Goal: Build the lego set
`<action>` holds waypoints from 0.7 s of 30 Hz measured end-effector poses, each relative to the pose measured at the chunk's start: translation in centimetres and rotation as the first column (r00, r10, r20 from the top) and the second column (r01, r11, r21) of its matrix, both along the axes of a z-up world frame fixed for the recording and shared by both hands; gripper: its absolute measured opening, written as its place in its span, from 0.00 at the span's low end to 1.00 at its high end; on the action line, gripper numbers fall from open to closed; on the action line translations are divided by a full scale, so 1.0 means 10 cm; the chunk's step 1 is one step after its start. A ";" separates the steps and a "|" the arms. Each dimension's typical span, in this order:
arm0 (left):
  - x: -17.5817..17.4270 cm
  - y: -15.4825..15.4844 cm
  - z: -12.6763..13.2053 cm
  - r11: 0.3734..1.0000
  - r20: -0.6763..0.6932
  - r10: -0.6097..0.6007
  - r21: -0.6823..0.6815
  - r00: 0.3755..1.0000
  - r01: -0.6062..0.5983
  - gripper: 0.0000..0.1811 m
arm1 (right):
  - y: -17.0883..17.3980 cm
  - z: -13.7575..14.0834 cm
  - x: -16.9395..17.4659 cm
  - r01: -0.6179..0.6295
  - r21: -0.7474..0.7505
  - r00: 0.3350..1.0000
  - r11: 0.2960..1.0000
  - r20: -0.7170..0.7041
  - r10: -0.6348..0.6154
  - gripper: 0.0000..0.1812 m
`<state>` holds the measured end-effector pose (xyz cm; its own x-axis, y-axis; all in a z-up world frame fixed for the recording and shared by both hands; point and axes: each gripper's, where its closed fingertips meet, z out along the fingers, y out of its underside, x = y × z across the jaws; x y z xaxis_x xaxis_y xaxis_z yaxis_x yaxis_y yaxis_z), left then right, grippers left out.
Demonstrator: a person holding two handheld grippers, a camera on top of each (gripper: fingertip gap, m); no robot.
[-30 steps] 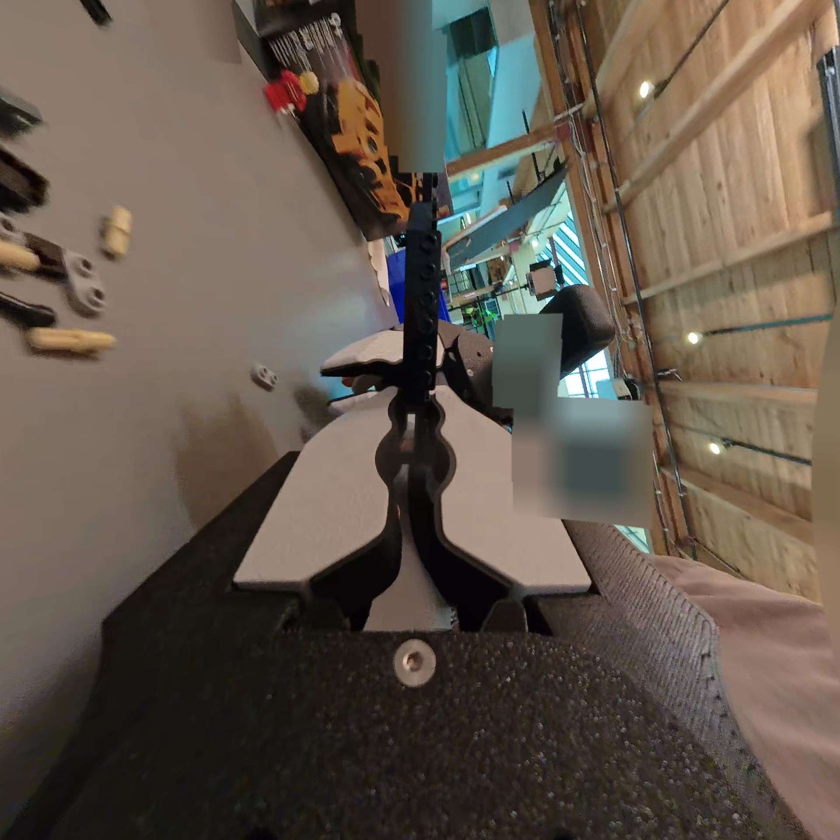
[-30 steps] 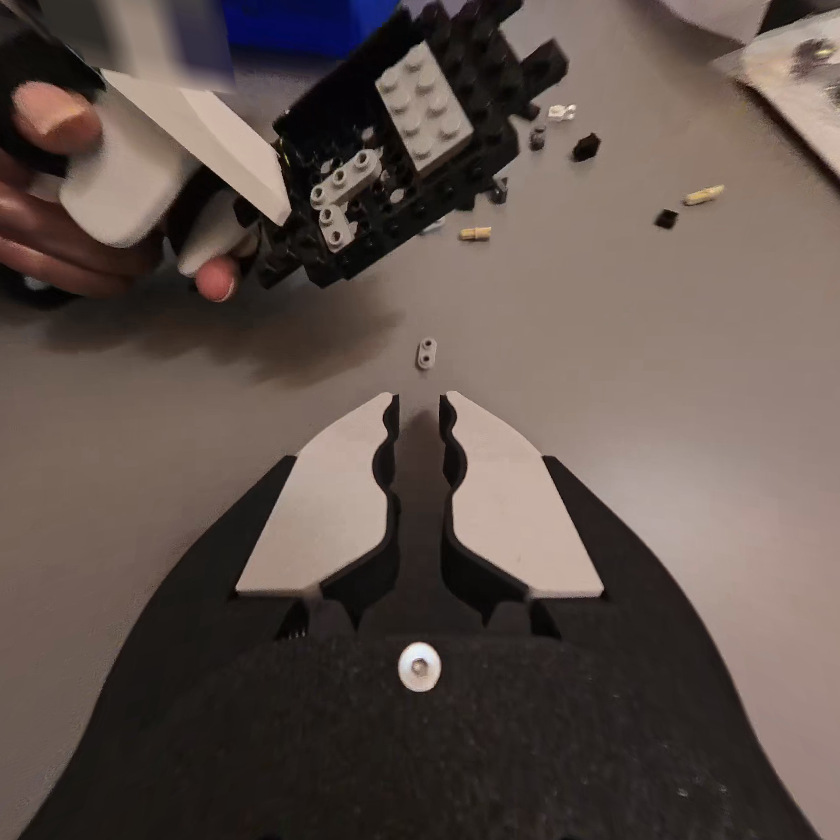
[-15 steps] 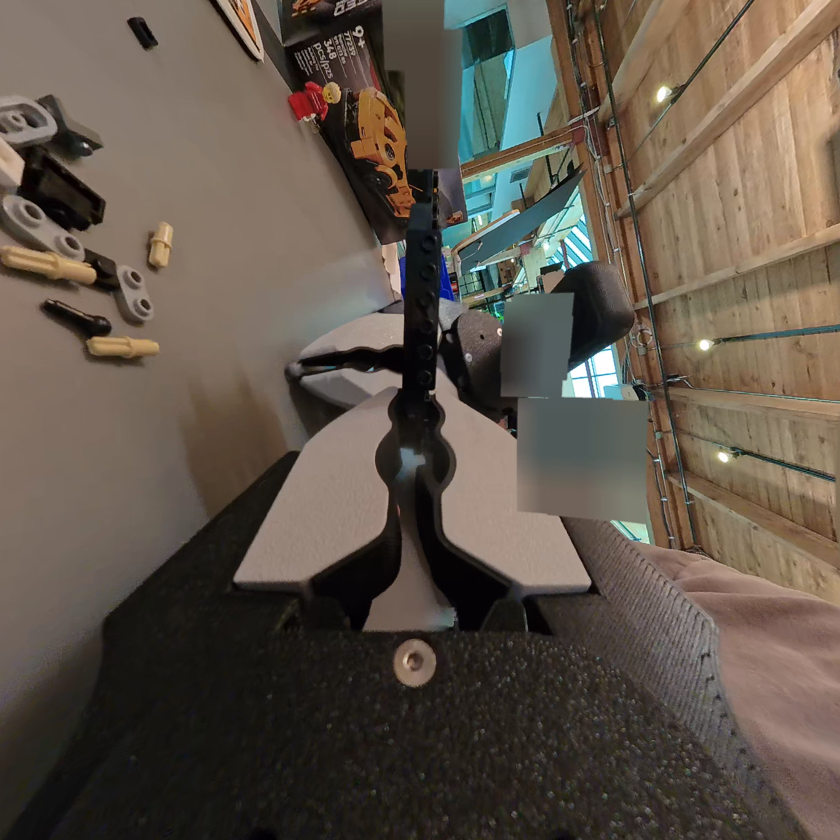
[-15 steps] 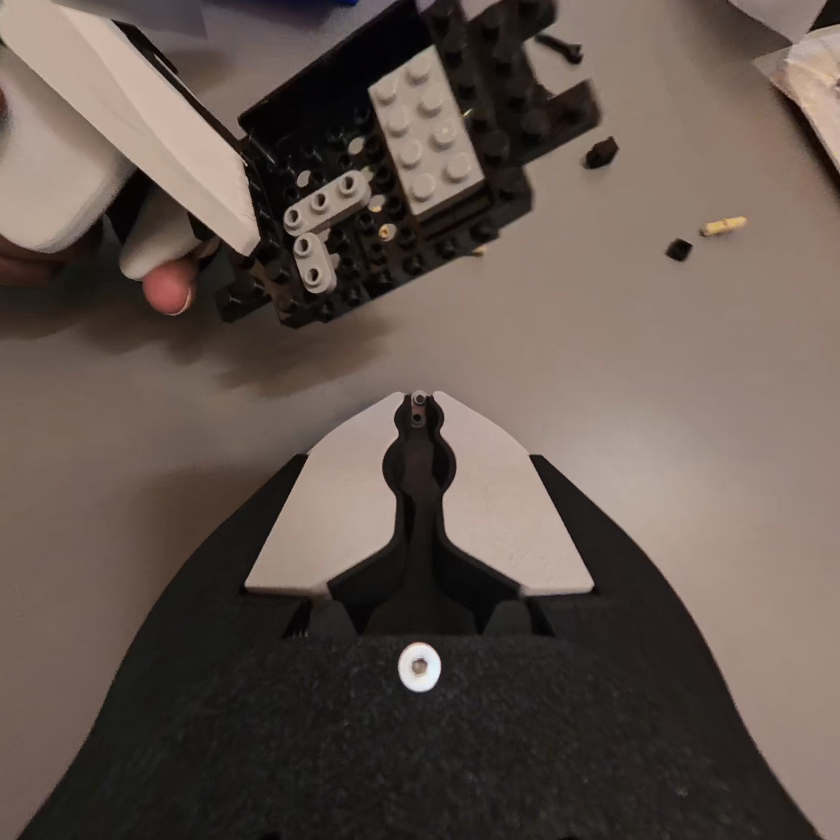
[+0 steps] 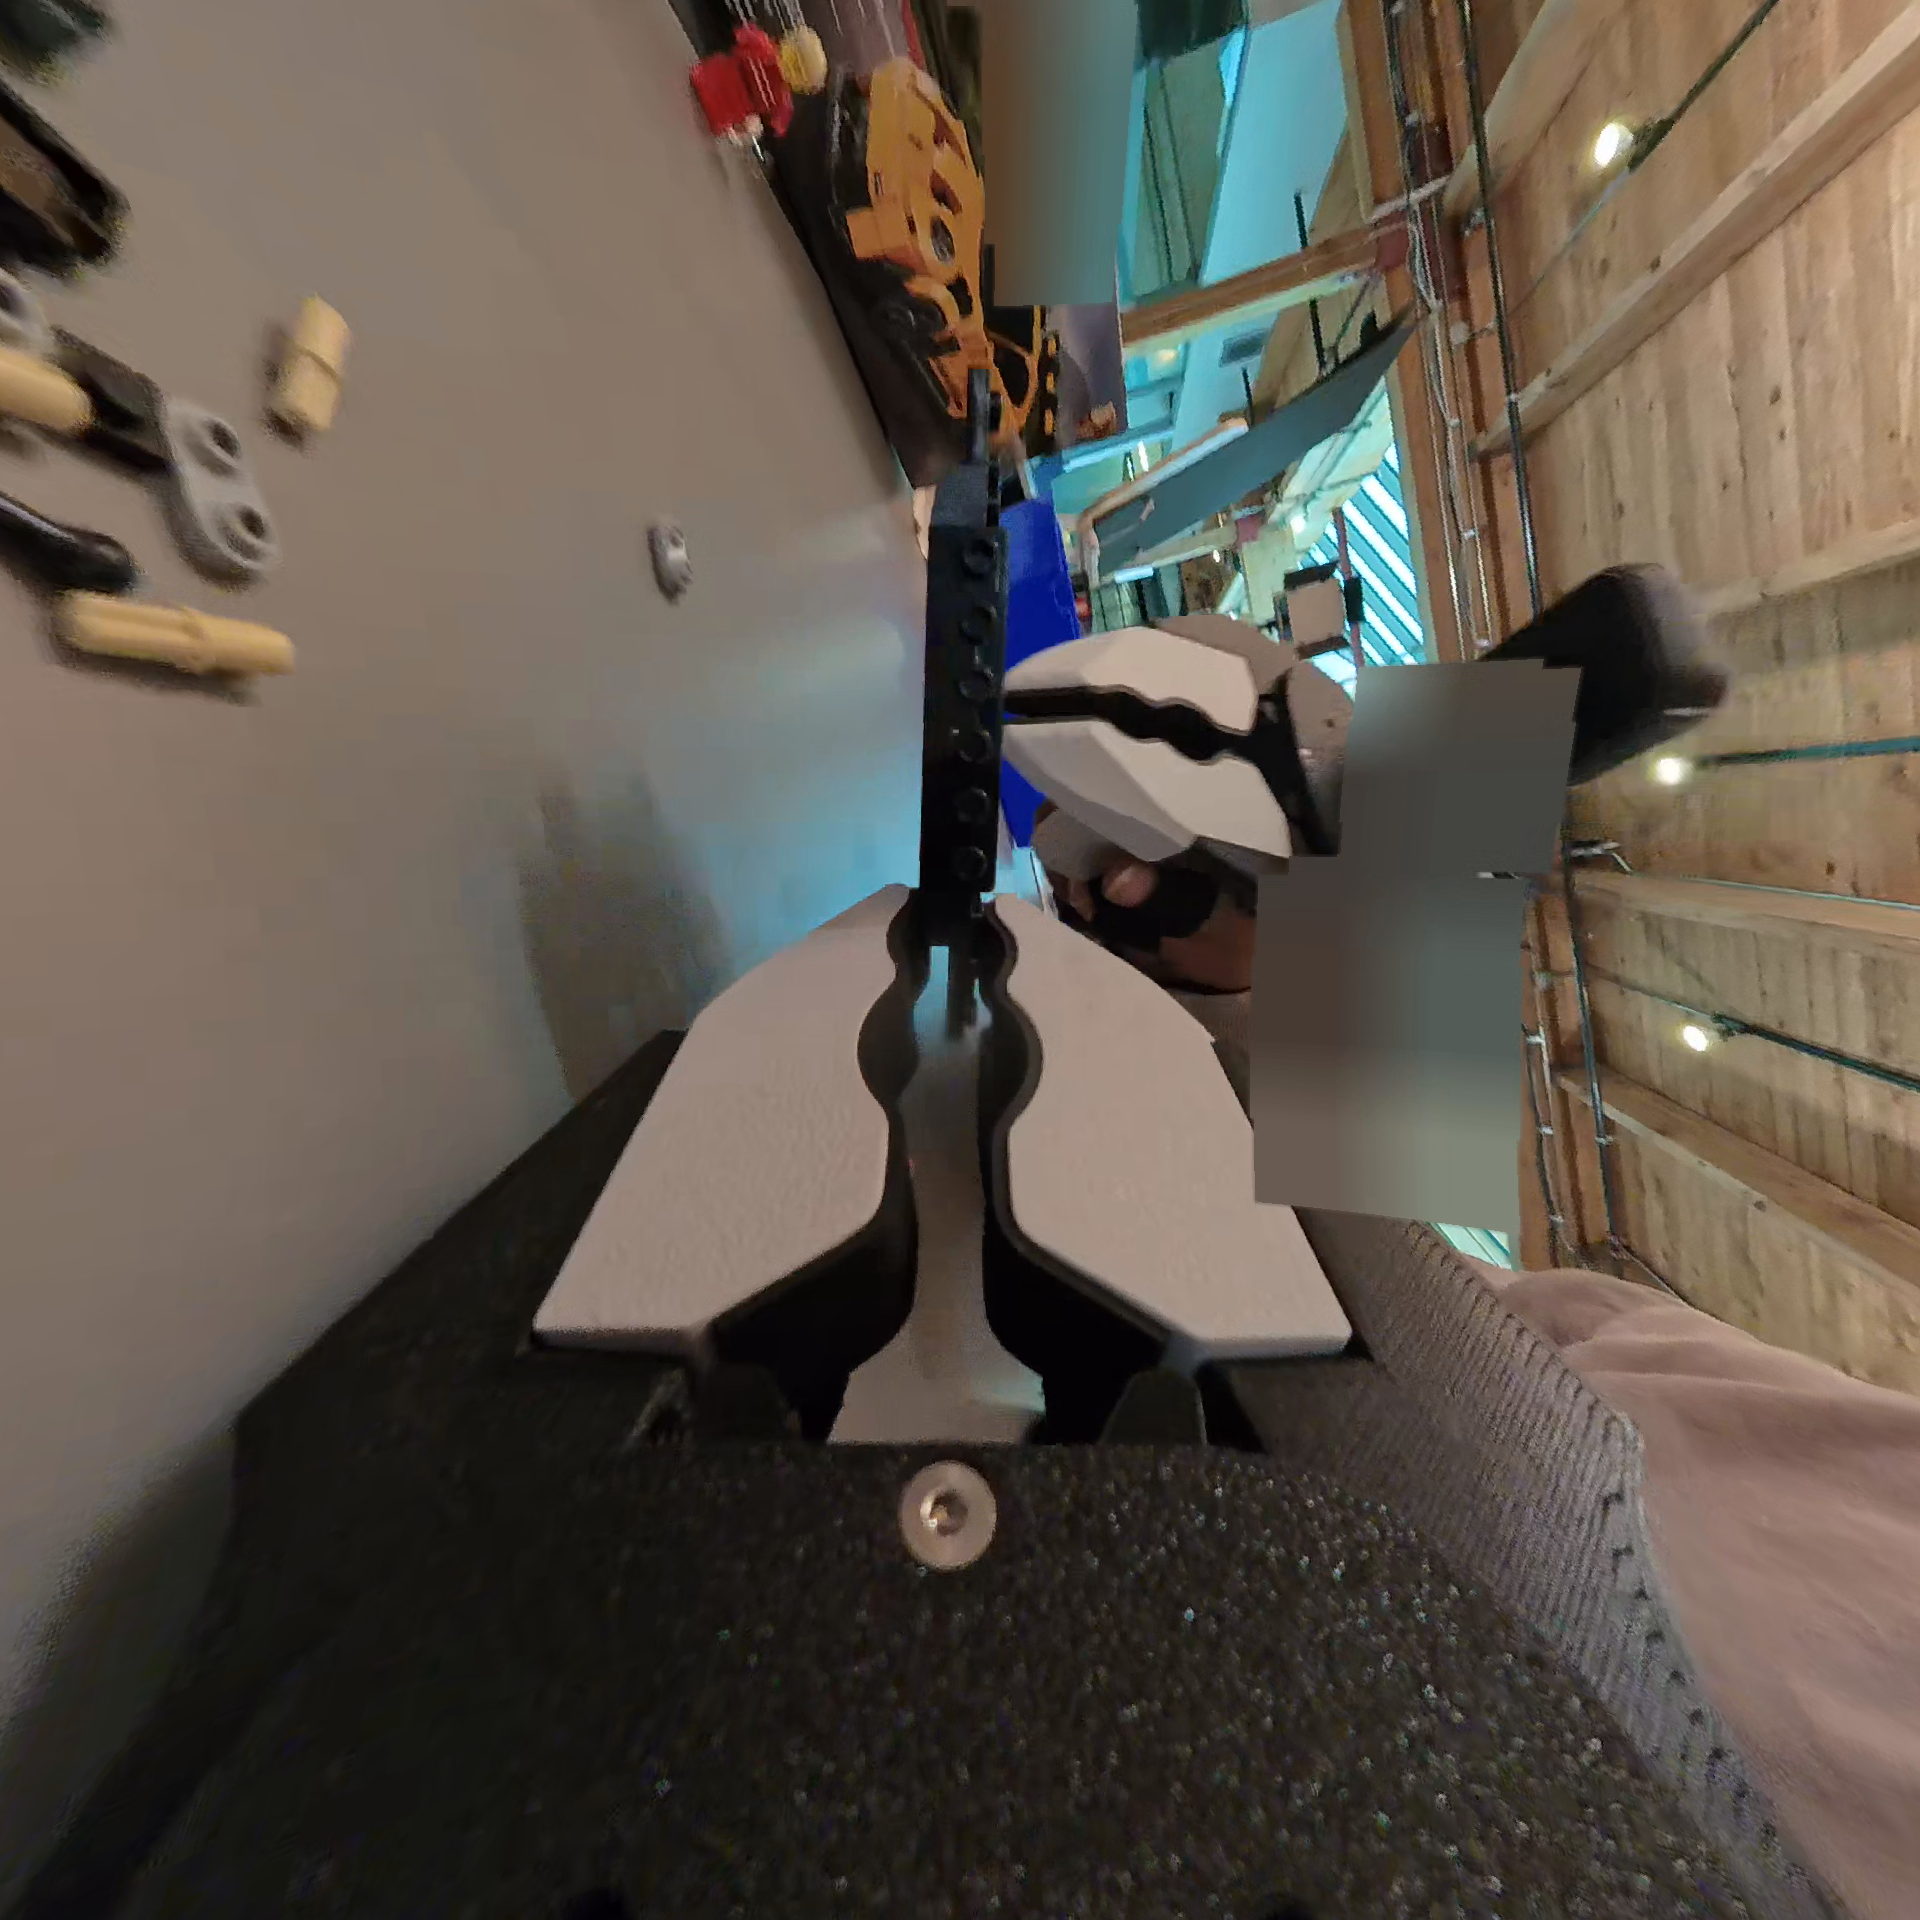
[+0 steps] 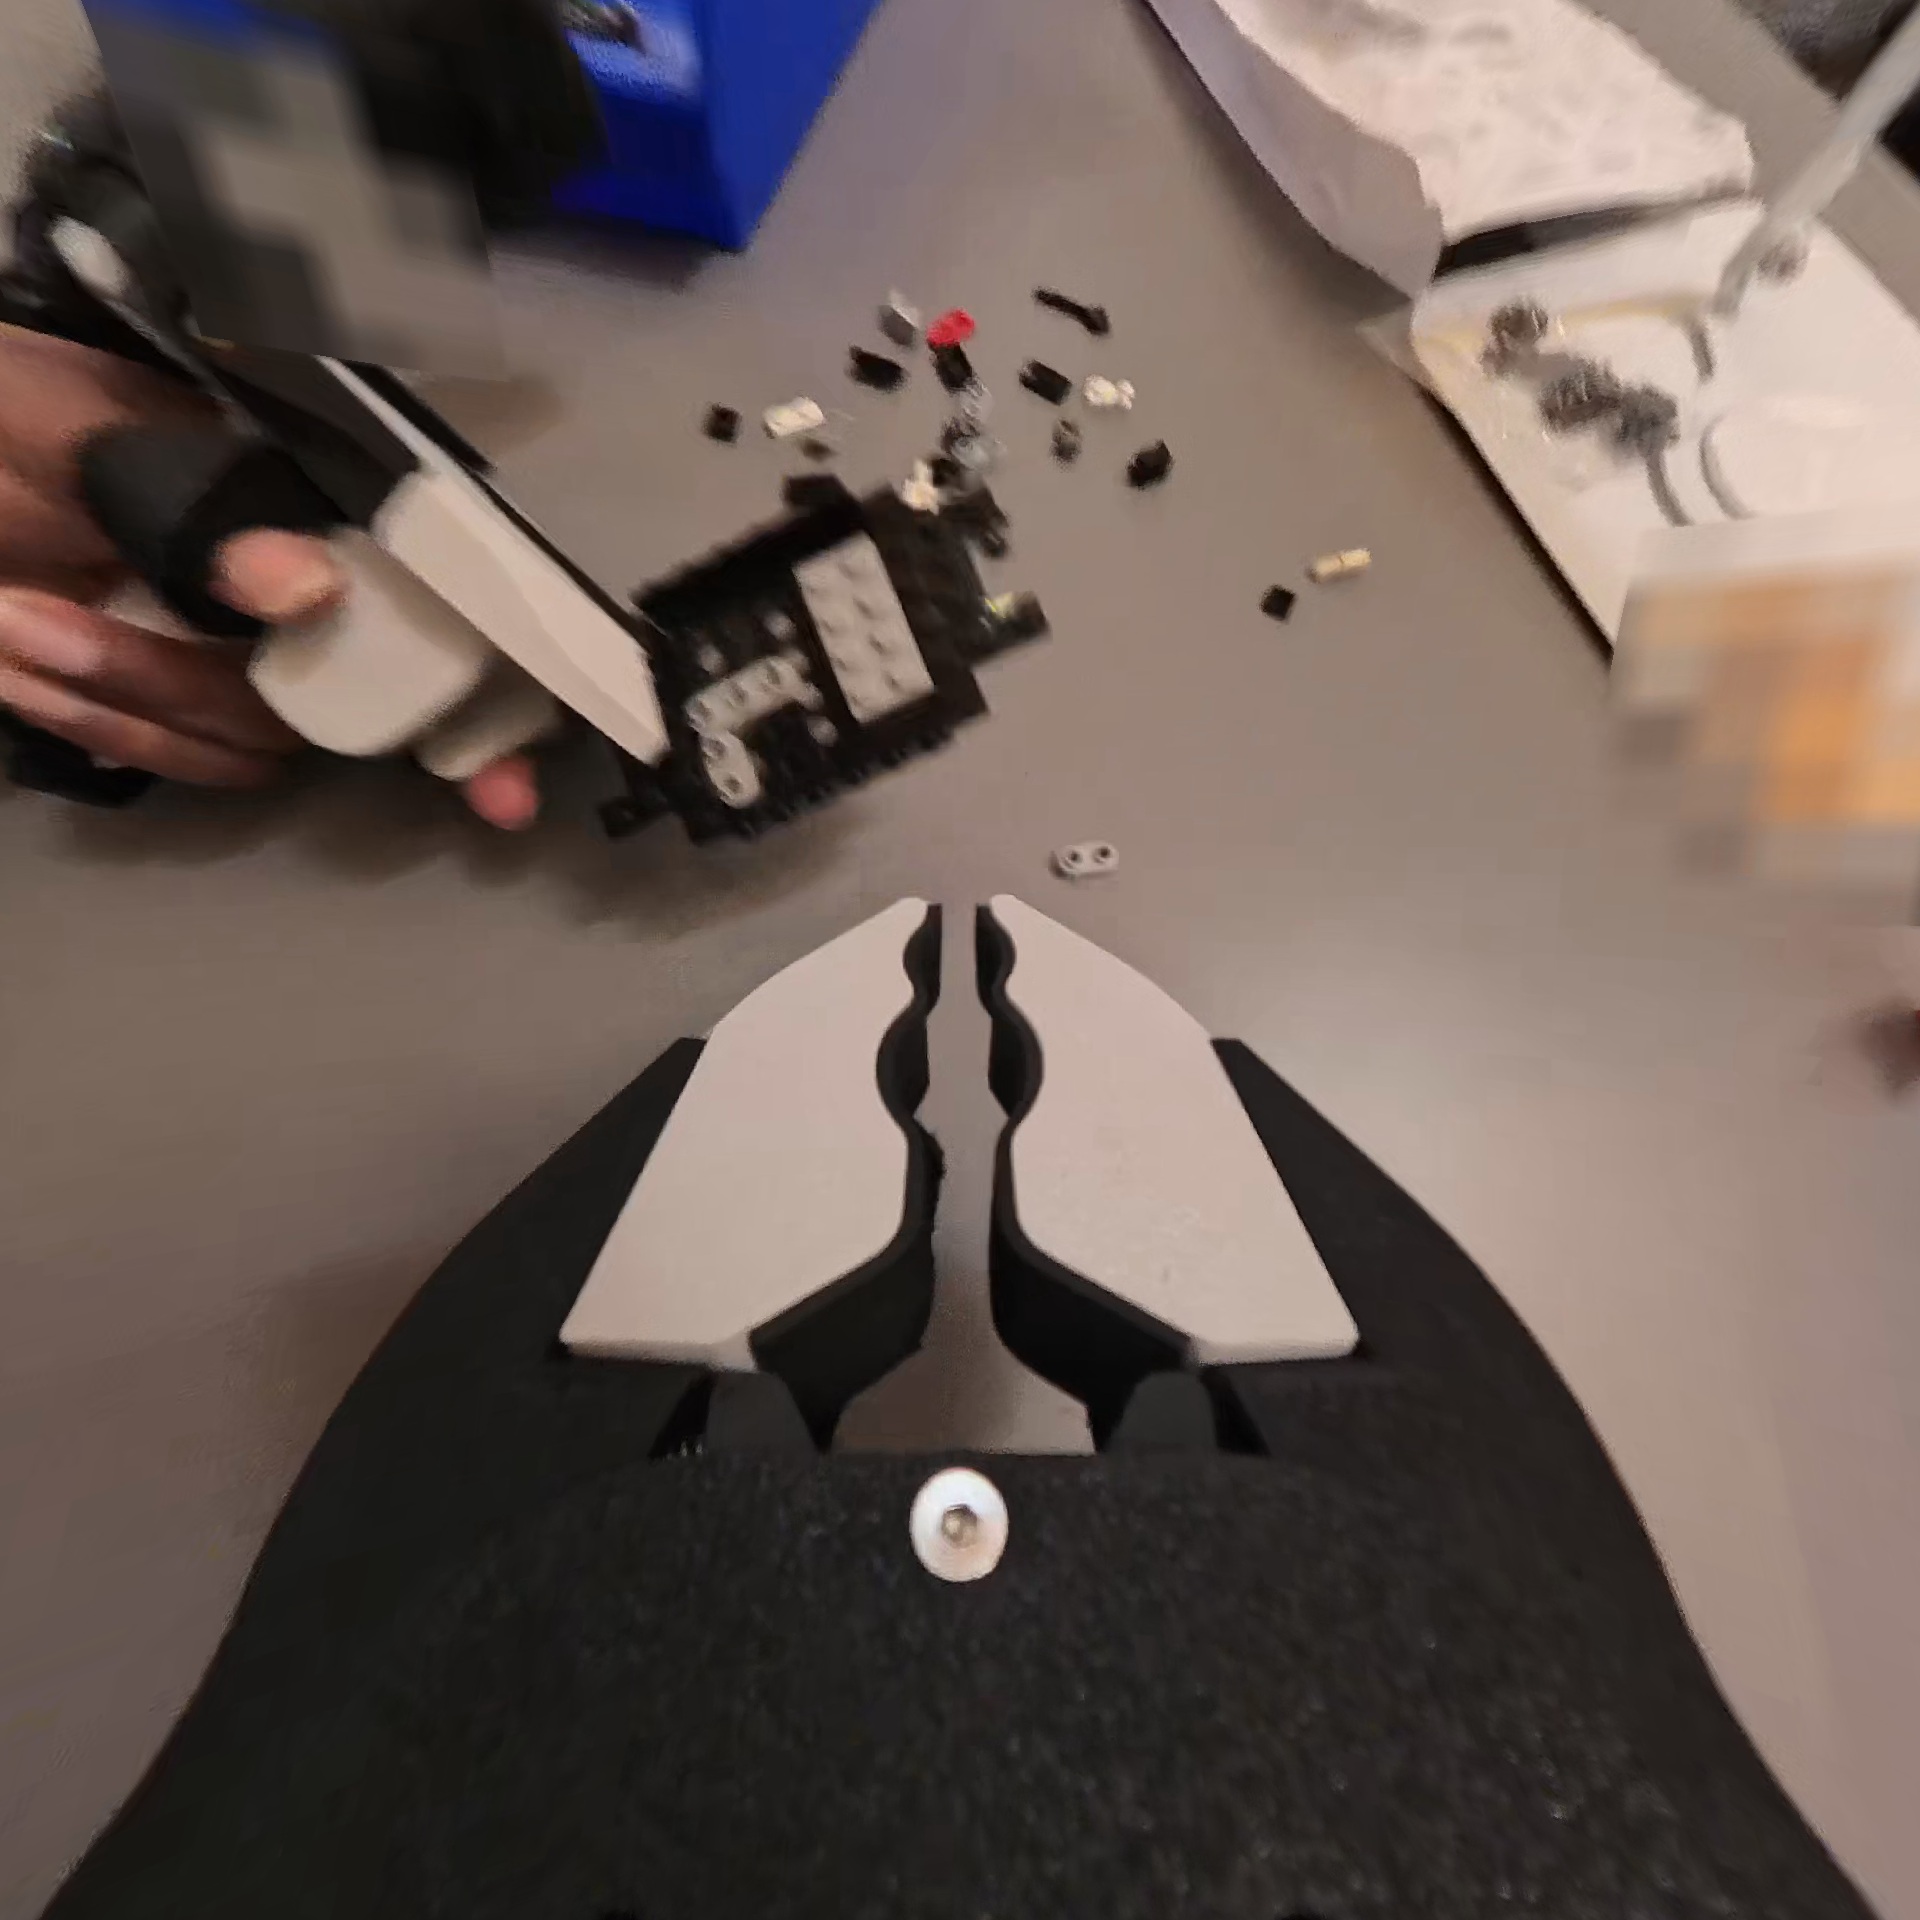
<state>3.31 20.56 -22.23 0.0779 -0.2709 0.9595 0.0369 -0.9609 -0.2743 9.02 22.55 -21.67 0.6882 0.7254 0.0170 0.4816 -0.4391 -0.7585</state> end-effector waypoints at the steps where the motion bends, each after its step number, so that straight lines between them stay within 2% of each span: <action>1: -0.02 0.03 0.00 1.000 -0.003 0.013 0.006 1.000 -0.013 0.05 | 0.06 -0.09 0.04 0.015 -0.014 1.000 1.000 0.016 -0.015 0.05; 5: -0.08 0.13 0.00 0.998 -0.011 0.055 0.017 0.998 -0.055 0.05 | 0.27 -0.36 0.06 -0.049 0.000 0.996 0.999 0.078 0.048 0.11; 10: -0.10 0.16 0.01 0.998 -0.012 0.060 0.025 0.998 -0.060 0.05 | 0.45 -0.53 0.00 -0.091 -0.119 0.989 0.989 0.105 0.104 0.14; 12: -0.10 0.16 0.01 0.998 -0.011 0.058 0.028 0.998 -0.057 0.05 | 0.48 -0.60 -0.02 -0.064 -0.167 0.989 0.984 0.121 0.085 0.14; 15: -0.10 0.16 0.02 0.998 -0.010 0.055 0.033 0.998 -0.055 0.05 | 0.51 -0.60 -0.03 -0.016 -0.184 0.991 0.983 0.125 0.039 0.11; 21: -0.10 0.15 0.02 0.998 -0.010 0.046 0.031 0.999 -0.046 0.05 | 0.50 -0.60 -0.02 -0.028 -0.129 0.988 0.991 0.147 0.047 0.08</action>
<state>2.32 22.05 -22.02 0.1007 -0.2960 0.9499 0.0776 -0.9495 -0.3041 8.81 27.57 -27.65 0.6569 0.7536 0.0241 0.6032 -0.5062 -0.6164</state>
